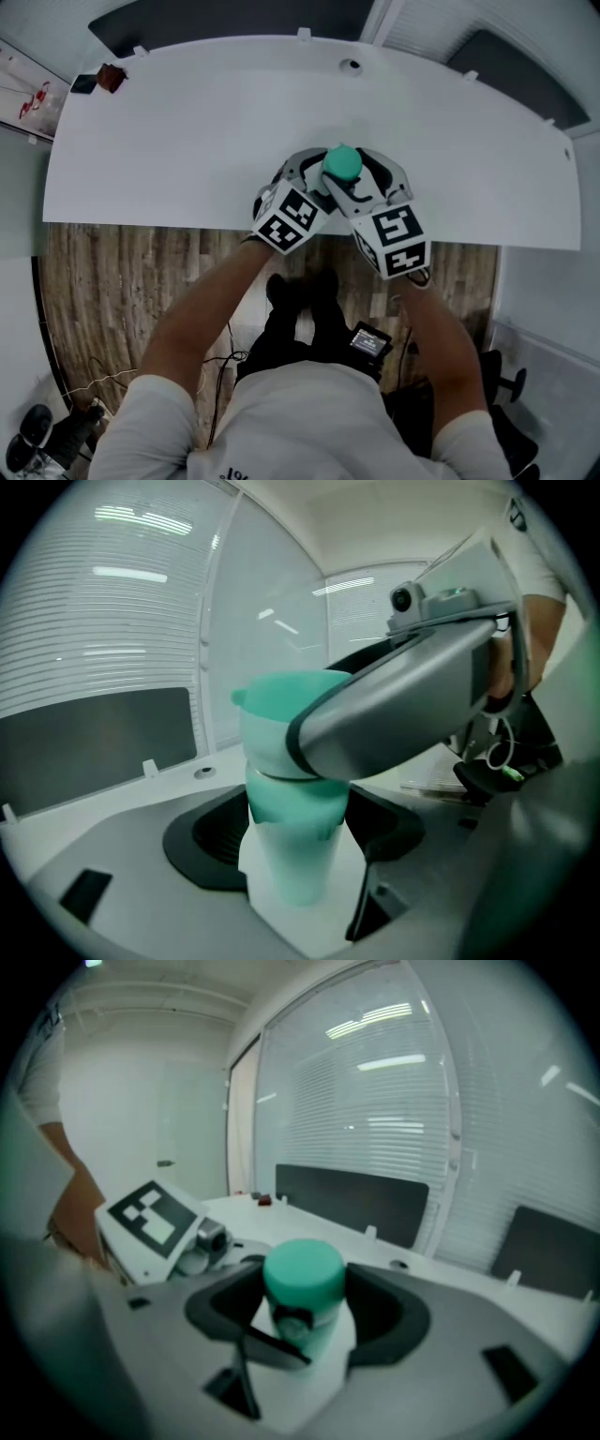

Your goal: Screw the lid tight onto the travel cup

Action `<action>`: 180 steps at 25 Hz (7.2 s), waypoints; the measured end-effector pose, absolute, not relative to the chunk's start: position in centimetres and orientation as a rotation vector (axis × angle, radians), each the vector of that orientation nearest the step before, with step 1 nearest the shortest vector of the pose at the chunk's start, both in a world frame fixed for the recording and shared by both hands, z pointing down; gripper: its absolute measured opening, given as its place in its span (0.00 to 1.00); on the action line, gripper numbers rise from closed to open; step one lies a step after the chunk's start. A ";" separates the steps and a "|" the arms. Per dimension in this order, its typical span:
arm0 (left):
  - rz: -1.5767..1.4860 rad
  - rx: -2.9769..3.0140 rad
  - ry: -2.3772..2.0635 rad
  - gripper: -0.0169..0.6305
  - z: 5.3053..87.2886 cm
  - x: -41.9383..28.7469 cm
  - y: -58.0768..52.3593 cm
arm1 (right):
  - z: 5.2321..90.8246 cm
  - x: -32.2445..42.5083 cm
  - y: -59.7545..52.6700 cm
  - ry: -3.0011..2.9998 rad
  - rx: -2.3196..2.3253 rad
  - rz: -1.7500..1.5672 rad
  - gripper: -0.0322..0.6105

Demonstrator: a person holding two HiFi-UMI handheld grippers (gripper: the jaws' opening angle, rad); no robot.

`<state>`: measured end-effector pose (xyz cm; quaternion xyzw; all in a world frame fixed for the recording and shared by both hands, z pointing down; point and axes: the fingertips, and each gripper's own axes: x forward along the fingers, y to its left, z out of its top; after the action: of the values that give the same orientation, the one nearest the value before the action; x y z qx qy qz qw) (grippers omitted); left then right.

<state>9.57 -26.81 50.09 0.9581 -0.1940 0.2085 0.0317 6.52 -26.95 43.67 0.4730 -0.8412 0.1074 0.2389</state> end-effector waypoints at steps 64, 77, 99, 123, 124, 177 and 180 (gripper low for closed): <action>0.566 2.960 -0.615 0.53 49.7 9.6 -27.0 | 43.5 7.2 -27.3 -2.200 1.554 0.345 0.50; 0.546 2.923 -0.736 0.53 50.1 9.6 -27.5 | 43.6 7.5 -27.6 -2.102 1.701 0.385 0.50; 0.567 2.939 -0.645 0.53 49.7 8.2 -26.7 | 43.6 7.9 -27.7 -2.104 1.738 0.416 0.50; 0.510 2.928 -0.652 0.53 47.6 7.5 -26.7 | 42.3 7.6 -27.3 -2.143 1.698 0.351 0.51; 0.508 2.928 -0.655 0.53 47.5 7.5 -26.7 | 42.3 7.7 -27.3 -2.144 1.698 0.352 0.51; -0.083 2.750 -0.590 0.11 31.2 -4.0 -12.8 | 32.1 10.2 -12.3 -2.260 1.875 0.366 0.09; -0.082 2.743 -0.592 0.10 31.2 -4.8 -12.0 | 32.3 10.2 -11.6 -2.260 1.888 0.391 0.09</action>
<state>-4.76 -12.01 31.19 0.9635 -0.2080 -0.0286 0.1662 10.16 -11.61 32.32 0.6332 -0.7580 0.1312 0.0854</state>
